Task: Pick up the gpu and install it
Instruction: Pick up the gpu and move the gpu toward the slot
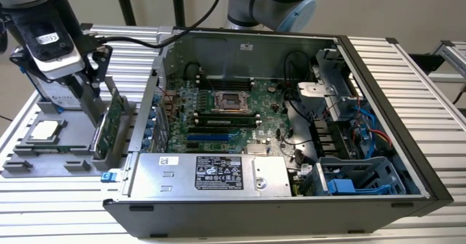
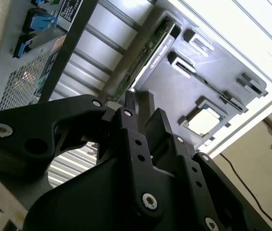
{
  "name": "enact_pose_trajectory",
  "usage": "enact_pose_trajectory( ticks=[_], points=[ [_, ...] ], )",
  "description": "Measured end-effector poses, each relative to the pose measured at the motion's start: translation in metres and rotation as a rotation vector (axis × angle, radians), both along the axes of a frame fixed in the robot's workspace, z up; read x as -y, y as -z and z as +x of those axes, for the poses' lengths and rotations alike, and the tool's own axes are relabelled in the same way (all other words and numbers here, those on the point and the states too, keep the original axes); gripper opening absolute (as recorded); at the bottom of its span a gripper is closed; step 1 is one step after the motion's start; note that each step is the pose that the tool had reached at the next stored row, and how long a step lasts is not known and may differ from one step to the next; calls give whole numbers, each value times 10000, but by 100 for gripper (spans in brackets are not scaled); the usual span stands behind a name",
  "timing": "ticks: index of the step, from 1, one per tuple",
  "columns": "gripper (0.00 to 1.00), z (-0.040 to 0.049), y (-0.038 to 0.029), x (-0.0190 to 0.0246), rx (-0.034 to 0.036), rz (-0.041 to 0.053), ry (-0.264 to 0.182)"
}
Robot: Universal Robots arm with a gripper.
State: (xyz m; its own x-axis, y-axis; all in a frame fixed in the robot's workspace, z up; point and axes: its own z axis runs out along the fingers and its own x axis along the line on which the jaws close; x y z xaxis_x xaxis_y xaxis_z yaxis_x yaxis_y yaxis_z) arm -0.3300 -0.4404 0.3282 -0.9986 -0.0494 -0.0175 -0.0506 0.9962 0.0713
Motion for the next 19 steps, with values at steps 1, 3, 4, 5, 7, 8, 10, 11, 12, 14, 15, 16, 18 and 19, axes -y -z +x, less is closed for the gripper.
enact_pose_trajectory(
  ticks=[1, 3, 4, 5, 7, 8, 10, 11, 12, 14, 15, 16, 18, 19],
  points=[
    [100, 0, 5, 0, -1, 0, -6],
    [100, 0, 15, 0, -2, 0, -17],
    [100, 0, 20, 0, -2, 0, -23],
    [100, 0, 25, 0, -3, 0, -29],
    [100, 0, 35, 0, -4, 0, -41],
    [100, 0, 40, 0, -5, -1, -47],
    [100, 0, 49, 0, -6, -1, -59],
    [100, 0, 54, 0, -6, -1, -65],
    [100, 0, 59, 0, -7, -1, -71],
    [100, 0, 68, 0, -7, 0, -84],
    [100, 0, 72, 0, -8, 0, -90],
    [100, 0, 76, 0, -9, -1, -96],
    [100, 0, 86, 0, -9, 0, -108],
    [100, 0, 90, 0, -10, 0, -115]
  ],
)
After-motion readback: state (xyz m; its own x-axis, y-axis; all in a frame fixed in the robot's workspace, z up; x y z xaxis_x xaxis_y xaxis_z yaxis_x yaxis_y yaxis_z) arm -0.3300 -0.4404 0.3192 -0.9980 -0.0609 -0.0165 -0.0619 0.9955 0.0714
